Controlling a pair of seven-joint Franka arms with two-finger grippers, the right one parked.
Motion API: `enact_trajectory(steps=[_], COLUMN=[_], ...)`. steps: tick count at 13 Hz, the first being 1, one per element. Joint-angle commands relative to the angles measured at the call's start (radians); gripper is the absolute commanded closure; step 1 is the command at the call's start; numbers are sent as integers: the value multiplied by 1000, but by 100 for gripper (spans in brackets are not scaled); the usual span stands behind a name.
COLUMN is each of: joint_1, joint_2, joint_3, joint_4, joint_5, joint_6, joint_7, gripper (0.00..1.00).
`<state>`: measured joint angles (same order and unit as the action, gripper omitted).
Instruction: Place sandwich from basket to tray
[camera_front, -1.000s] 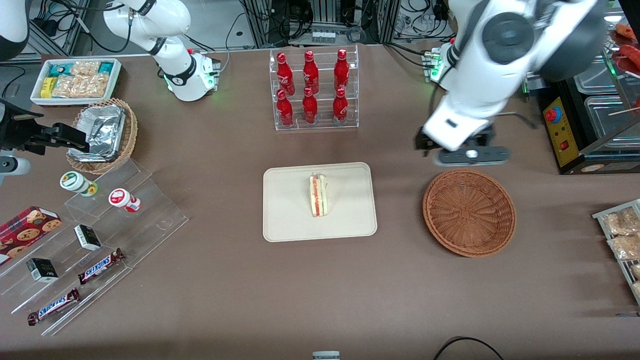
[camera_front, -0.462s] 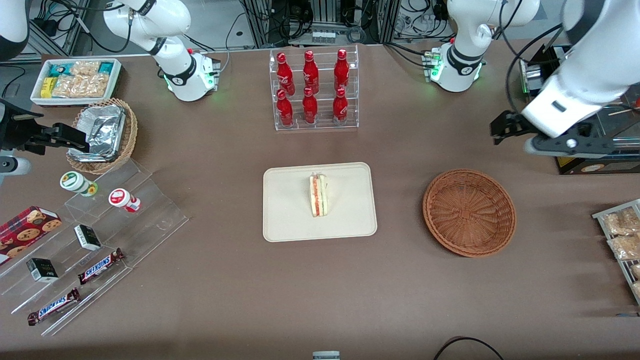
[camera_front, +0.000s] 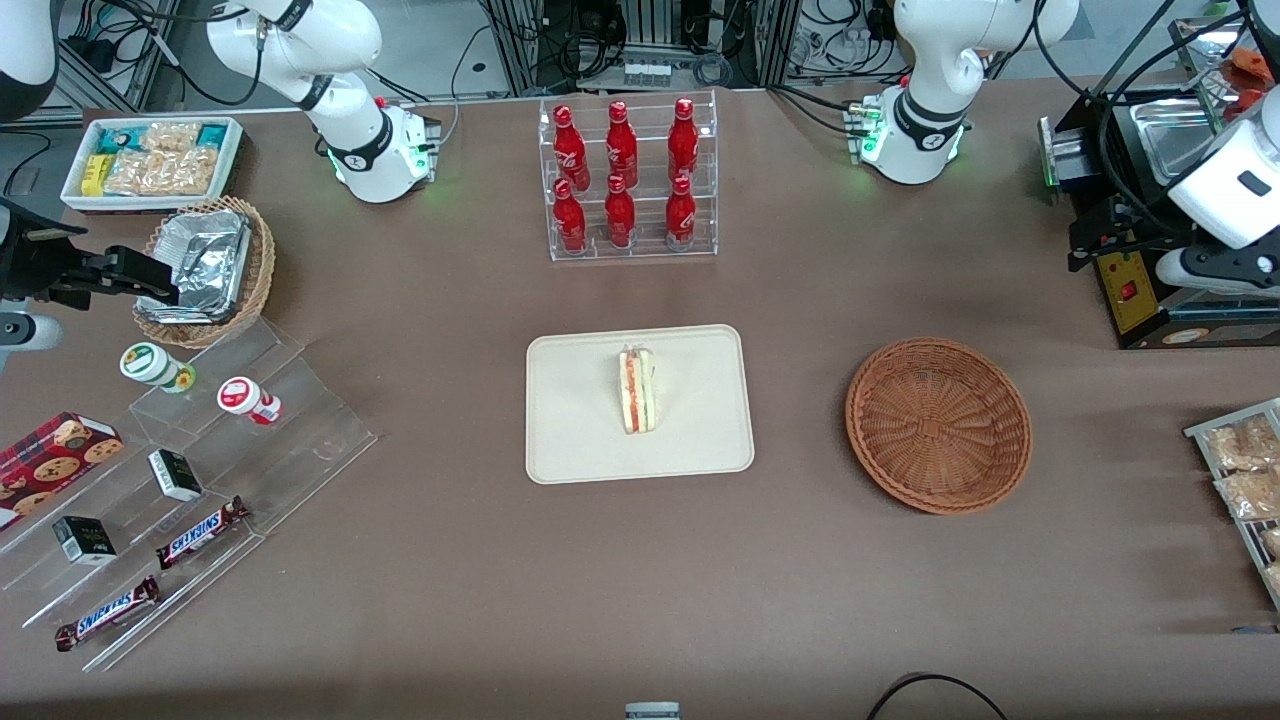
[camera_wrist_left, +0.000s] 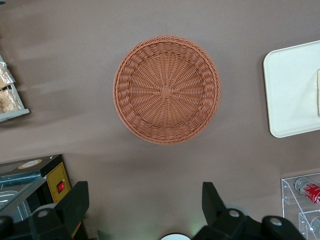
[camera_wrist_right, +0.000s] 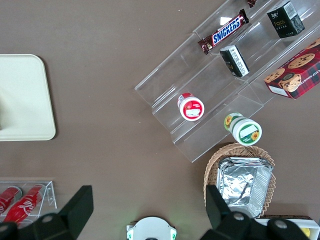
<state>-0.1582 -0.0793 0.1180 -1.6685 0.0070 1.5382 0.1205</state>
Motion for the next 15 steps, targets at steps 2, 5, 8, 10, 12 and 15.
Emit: enact_trajectory(steps=[2, 5, 8, 10, 12, 15], joint_1=[-4, 67, 103, 98, 98, 98], joint_2=[10, 87, 110, 107, 102, 98], joint_3=[-8, -104, -158, -153, -135, -109], joint_4=[22, 139, 193, 185, 179, 181], joint_5=[-15, -13, 5, 10, 16, 16], joint_6=[5, -9, -38, -61, -84, -110], joint_7=[-27, -25, -28, -30, -42, -44], gripper=[0, 0, 0, 0, 0, 0])
